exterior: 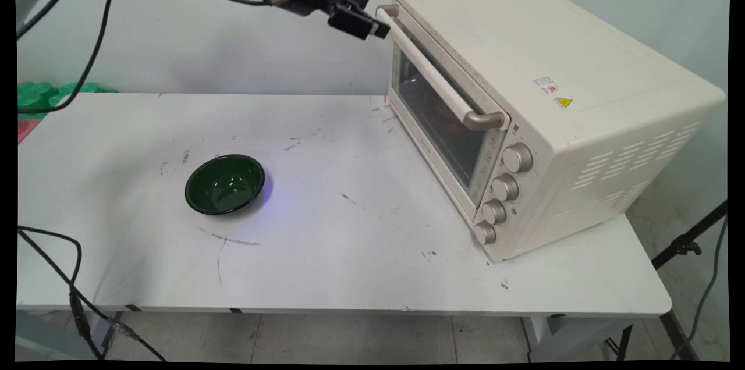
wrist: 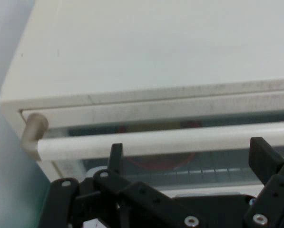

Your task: Open the oven

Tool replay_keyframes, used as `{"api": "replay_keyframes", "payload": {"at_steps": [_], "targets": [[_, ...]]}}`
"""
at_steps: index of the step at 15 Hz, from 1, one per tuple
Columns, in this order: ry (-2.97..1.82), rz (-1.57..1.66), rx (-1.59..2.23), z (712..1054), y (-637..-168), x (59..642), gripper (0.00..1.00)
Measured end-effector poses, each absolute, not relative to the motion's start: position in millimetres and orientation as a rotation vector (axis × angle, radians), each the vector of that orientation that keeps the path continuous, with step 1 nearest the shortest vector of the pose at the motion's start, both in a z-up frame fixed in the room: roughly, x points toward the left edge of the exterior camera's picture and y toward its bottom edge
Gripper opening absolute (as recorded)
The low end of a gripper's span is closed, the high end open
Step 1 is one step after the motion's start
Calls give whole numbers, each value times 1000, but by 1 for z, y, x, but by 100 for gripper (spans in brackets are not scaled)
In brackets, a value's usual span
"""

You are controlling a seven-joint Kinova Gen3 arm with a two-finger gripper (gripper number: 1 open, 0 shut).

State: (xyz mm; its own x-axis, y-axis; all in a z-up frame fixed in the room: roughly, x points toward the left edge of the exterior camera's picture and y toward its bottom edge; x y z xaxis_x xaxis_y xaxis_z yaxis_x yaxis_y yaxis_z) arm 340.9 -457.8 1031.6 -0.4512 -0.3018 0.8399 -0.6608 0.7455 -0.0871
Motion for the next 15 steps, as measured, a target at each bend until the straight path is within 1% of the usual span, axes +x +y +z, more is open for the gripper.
{"api": "replay_keyframes", "payload": {"at_steps": [3, 4, 9, 15], "targets": [[-2052, 527, 732, 1038, -467, 327, 100], [-2052, 531, 735, 1038, -470, 324, 0], [-2070, 561, 736, 1033, -484, 309, 0], [-2107, 593, 730, 1019, -500, 292, 0]]}}
